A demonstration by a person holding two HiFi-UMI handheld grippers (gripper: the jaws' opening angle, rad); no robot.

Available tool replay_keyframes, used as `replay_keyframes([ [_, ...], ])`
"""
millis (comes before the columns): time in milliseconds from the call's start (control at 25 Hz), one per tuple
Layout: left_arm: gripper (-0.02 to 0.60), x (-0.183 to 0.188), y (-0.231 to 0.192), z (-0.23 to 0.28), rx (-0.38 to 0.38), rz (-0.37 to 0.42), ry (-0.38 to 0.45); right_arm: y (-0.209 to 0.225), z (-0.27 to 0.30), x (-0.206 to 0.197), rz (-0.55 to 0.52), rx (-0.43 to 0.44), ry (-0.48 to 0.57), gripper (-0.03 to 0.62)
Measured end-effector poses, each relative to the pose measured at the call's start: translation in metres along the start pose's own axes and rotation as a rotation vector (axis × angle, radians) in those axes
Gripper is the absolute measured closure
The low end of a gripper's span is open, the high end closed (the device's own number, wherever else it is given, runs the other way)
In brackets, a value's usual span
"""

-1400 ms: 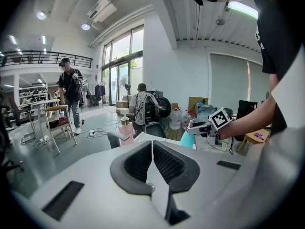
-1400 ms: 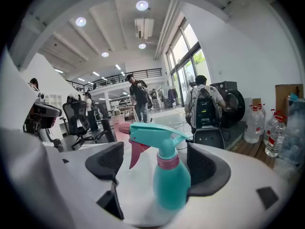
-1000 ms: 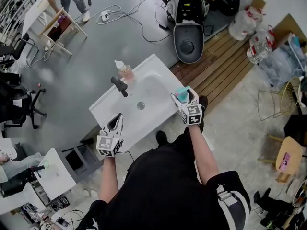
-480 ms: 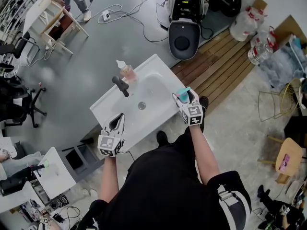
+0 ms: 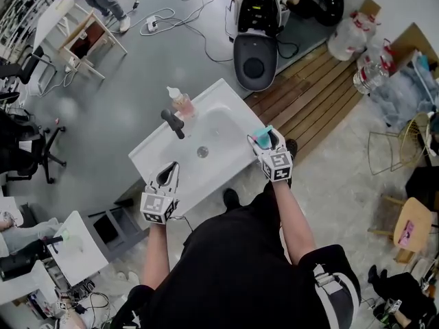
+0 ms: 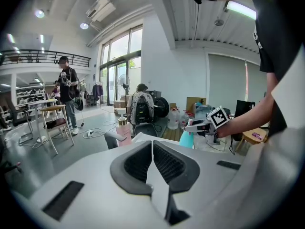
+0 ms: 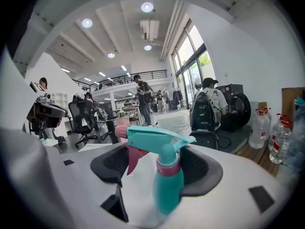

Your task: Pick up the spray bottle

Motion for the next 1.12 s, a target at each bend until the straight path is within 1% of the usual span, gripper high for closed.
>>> replay_keyframes([
  [400, 0.552, 0.000, 0.009, -0.002, -0.027, 0.005, 0.023, -0.005, -0.020, 0.007, -0.013, 0.015, 0.001, 0.256],
  [800, 0.552, -0.006, 0.023, -0.006, -0.062, -0.006, 0.057, -0.010, -0.055, 0.010, -0.018, 0.020, 0.000, 0.256],
  [1120, 0.552, -0.015, 0.027, -0.014, -0.086, -0.018, 0.075, -0.031, -0.084, 0.017, -0.049, 0.014, 0.018, 0.256],
])
Point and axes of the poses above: the fingertips, and each gripper's own axes: z forward along the fingers, y to its right, x out of its top, the point moved 9 cm from there along -z, backward along the fingers, and after that the axes turned 5 degrees about -z, right-handed, at the moved point
